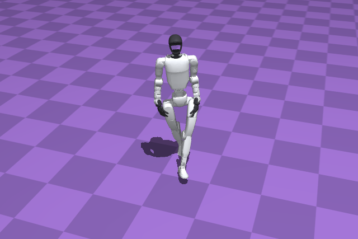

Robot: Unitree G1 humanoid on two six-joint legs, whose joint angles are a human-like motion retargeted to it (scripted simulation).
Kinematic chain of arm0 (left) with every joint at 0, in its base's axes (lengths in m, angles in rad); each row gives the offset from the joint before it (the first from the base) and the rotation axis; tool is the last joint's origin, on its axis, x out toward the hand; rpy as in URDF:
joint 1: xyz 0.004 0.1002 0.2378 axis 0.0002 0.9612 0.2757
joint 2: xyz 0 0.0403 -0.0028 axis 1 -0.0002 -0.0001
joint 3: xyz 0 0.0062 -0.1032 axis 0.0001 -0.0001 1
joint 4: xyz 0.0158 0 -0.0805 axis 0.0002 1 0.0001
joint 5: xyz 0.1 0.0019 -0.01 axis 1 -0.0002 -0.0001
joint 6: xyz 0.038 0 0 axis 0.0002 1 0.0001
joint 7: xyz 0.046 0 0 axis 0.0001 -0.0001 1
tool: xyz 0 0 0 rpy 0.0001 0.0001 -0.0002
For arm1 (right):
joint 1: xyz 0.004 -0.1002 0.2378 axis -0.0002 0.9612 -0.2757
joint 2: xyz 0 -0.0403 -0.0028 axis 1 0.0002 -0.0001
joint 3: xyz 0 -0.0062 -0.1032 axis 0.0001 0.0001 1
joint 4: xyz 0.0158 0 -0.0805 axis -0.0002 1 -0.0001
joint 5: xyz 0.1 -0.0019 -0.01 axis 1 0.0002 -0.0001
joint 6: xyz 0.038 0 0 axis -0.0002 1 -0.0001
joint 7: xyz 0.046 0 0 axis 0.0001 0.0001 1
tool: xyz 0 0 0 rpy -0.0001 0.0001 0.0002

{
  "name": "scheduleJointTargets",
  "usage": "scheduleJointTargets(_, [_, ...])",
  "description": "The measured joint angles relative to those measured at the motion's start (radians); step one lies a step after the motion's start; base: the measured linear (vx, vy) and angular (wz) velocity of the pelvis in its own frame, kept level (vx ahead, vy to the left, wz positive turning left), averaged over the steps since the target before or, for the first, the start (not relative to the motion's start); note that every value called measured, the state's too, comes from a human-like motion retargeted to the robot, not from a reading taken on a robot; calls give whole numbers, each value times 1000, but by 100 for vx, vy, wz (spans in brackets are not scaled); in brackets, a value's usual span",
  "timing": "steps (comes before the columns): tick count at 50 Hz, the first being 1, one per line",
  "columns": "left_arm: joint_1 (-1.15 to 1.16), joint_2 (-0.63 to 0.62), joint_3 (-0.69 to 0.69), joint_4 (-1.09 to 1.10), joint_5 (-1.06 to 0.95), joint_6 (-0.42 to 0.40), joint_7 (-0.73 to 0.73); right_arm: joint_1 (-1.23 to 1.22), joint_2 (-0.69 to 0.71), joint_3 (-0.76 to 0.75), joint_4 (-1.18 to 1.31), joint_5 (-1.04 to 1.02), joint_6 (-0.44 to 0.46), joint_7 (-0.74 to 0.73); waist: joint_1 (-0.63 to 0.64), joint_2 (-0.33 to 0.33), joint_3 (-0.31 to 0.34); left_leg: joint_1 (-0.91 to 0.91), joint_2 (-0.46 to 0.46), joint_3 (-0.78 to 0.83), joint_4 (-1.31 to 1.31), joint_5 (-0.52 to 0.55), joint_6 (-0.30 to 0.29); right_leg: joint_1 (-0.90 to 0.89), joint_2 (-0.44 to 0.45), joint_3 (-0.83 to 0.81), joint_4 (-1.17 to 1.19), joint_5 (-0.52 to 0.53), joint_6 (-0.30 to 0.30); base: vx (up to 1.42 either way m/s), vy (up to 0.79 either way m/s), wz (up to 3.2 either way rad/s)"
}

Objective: Walk run

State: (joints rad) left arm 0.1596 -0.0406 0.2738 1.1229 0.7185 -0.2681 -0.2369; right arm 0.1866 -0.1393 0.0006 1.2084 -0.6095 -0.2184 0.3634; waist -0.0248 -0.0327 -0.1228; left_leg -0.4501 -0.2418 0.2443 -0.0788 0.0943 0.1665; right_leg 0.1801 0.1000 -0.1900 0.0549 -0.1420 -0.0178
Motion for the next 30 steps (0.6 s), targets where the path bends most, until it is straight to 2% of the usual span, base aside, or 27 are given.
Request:
scheduleJointTargets(2, [-13, 1, 17, 8, -43, 4, -45, 5, 9, 1, 13, 0, 15, -1, 19, -16, -10, 31, 10, 47, 34, 17, 17, 19, -12, 1, 39, 100, 38, 108, -34, -47])
scheduleJointTargets(4, [-20, 11, 31, 9, -62, 20, -80, 8, 23, -3, 24, 11, 30, -8, 40, -34, -25, 41, 9, -43, 67, 58, 42, 25, -46, -18, 99, 283, 82, 109, -31, -62])
scheduleJointTargets(5, [-21, 17, 37, 8, -60, 30, -91, 11, 30, -4, 29, 23, 37, -16, 42, -43, -36, 46, 19, -45, 94, 49, 53, 20, -65, -20, 140, 394, 106, 95, -27, -12])
scheduleJointTargets(7, [-15, 35, 34, 1, -32, 50, -96, 17, 43, 7, 22, 78, 40, -58, -2, -22, -43, 80, 34, -84, 146, -14, 82, -30, -44, 26, 290, 593, 138, 94, -28, 41])
scheduleJointTargets(9, [-9, 50, 20, -12, 21, 76, -90, 15, 37, 30, -3, 116, 27, -108, -37, -8, -24, 135, 42, -107, 176, -65, 90, -118, -63, 24, 545, 666, 155, 114, -32, 37])
scheduleJointTargets(10, [-8, 60, 7, -16, 50, 89, -91, 9, 29, 38, -19, 120, 21, -129, -48, -6, -14, 168, 36, -107, 179, -87, 94, -166, -77, 35, 669, 666, 171, 84, -24, 7])
scheduleJointTargets(12, [-11, 80, -16, -11, 108, 104, -123, -9, 19, 40, -58, 90, 16, -156, -51, 58, -20, 205, 99, -144, 169, -117, 83, -230, 14, 91, 645, 616, 168, 73, -23, -17])
scheduleJointTargets(15, [-22, 87, -46, 1, 173, 120, -182, -22, 7, 15, -116, 61, -3, -208, -62, 87, -10, 268, 117, -137, 160, -155, 74, -345, 29, 151, 662, 445, 164, 76, -22, 20])
scheduleJointTargets(19, [-8, 81, -94, 3, 192, 92, -200, -11, 7, 2, -167, 139, -95, -282, -168, 107, -5, 366, 81, -199, 126, -190, 84, -481, -85, 69, 510, 272, 131, 76, -25, 126])
scheduleJointTargets(22, [-3, 72, -108, 20, 205, 79, -198, -2, 12, 2, -173, 177, -149, -317, -217, 87, -8, 430, 41, -226, 127, -235, 91, -551, -193, 18, 305, 225, 112, 77, -33, 90])
scheduleJointTargets(25, [-7, 61, -104, 48, 234, 101, -210, 8, 26, -2, -155, 167, -147, -341, -237, 62, -7, 501, 12, -260, 136, -282, 95, -615, -234, 5, 89, 208, 77, 86, -44, 59])
scheduleJointTargets(28, [-10, 52, -83, 71, 240, 127, -222, 17, 31, 7, -140, 114, -97, -336, -225, 59, -17, 566, 22, -247, 132, -312, 81, -667, -205, 52, -98, 207, 118, 85, -48, 17])
scheduleJointTargets(30, [-7, 49, -76, 84, 242, 133, -217, 21, 31, 6, -141, 108, -65, -348, -228, 52, -26, 604, 16, -248, 144, -313, 66, -682, -216, 46, -85, 169, 164, 87, -52, 31])
